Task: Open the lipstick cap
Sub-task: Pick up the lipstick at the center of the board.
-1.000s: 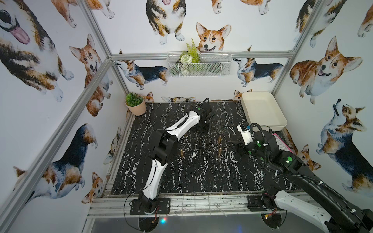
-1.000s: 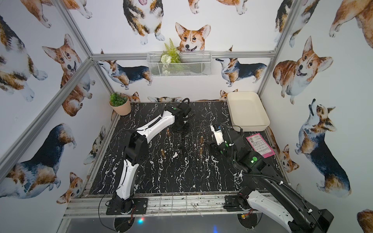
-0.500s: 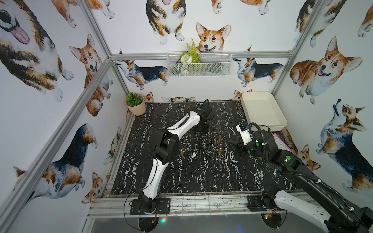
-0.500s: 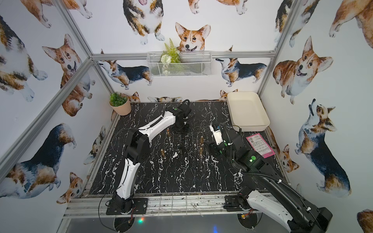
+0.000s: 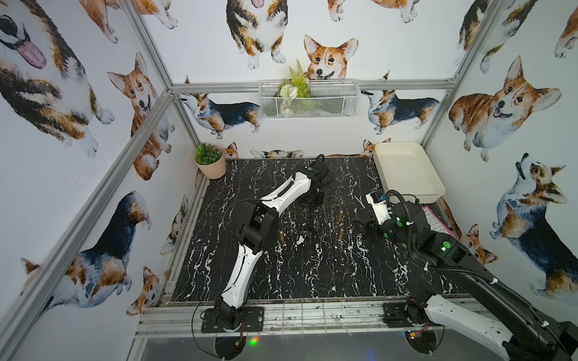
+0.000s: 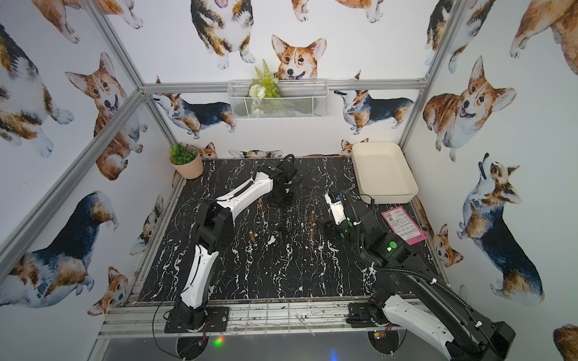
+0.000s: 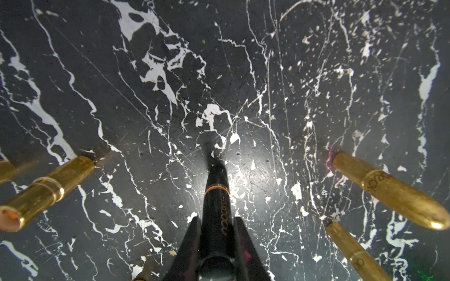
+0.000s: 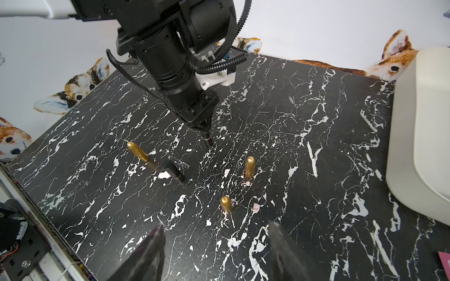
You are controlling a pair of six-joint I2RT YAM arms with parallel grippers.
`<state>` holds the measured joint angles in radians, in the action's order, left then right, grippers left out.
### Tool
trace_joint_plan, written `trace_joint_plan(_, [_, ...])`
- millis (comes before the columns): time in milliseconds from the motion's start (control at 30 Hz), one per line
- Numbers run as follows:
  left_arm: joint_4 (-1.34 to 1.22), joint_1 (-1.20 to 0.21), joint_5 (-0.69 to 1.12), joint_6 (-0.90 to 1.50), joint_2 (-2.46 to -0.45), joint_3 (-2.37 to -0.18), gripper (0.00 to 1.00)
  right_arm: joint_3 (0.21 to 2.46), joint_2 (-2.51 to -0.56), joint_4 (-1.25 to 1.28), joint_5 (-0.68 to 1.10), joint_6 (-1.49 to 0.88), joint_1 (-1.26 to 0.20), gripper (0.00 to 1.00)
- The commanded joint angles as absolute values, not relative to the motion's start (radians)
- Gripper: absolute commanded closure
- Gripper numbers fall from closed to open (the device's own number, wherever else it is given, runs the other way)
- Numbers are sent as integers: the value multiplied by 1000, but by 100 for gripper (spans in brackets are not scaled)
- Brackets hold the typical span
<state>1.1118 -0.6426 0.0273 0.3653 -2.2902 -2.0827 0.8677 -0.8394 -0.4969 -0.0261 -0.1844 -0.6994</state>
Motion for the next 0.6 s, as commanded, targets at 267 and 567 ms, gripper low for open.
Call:
trace_joint_plan(267, [1226, -642, 29, 341, -2204, -2143, 83, 862, -841, -457, -1, -171, -698, 31])
trace_joint_plan(567, [1332, -677, 175, 381, -2046, -2243, 83, 886, -877, -409, 164, -145, -700, 31])
